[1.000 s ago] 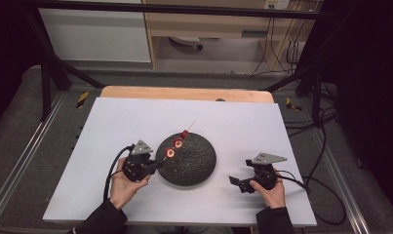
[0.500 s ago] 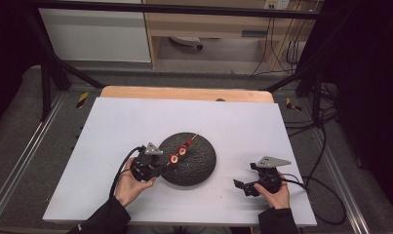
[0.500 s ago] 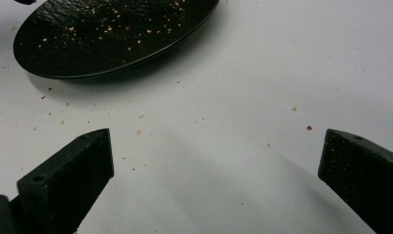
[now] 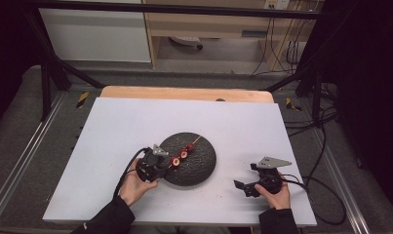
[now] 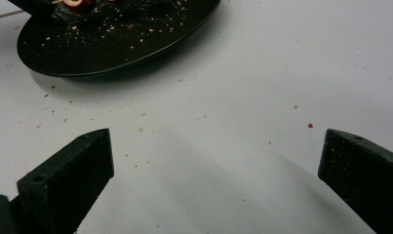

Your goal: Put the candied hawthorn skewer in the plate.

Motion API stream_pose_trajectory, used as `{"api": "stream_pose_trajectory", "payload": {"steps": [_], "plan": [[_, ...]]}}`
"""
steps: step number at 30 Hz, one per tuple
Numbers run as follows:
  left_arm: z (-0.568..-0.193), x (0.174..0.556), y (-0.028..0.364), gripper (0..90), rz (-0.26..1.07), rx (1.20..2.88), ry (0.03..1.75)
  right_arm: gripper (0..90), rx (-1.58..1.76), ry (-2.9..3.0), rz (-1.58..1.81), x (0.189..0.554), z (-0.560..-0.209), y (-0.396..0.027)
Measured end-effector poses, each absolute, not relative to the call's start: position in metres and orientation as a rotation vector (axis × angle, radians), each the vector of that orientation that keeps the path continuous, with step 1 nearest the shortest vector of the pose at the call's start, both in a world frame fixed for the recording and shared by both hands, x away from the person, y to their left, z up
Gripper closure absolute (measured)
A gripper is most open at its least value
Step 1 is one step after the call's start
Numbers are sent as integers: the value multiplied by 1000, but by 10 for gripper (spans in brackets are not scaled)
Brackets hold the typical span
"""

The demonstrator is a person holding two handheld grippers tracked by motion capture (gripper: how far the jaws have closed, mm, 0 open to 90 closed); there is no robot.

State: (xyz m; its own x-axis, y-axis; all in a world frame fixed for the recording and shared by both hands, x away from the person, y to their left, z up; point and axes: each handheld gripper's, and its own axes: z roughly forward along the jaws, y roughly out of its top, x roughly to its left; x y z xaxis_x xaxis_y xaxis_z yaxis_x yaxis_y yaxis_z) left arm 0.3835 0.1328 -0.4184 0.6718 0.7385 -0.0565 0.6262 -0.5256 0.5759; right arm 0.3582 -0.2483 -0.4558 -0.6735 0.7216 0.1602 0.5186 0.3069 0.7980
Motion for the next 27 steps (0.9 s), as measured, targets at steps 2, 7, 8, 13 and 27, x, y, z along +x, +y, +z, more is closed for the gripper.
{"api": "stream_pose_trajectory", "payload": {"steps": [2, 7, 8, 13, 27], "plan": [[-419, 384, 131, 885, 261, 2310, 1055, 5, 1139, 2345, 1301, 358, -455, -248], [-420, 385, 130, 880, 262, 2318, 1051, 5, 1135, 2349, 1296, 359, -456, -249], [-420, 385, 131, 879, 268, 2319, 1049, 5, 1137, 2350, 1294, 358, -456, -248], [-417, 384, 134, 841, 277, 2305, 1019, 5, 1143, 2347, 1296, 358, -455, -249], [-401, 376, 168, 273, 357, 2226, 849, 5, 1157, 2341, 1301, 358, -455, -248]]}}
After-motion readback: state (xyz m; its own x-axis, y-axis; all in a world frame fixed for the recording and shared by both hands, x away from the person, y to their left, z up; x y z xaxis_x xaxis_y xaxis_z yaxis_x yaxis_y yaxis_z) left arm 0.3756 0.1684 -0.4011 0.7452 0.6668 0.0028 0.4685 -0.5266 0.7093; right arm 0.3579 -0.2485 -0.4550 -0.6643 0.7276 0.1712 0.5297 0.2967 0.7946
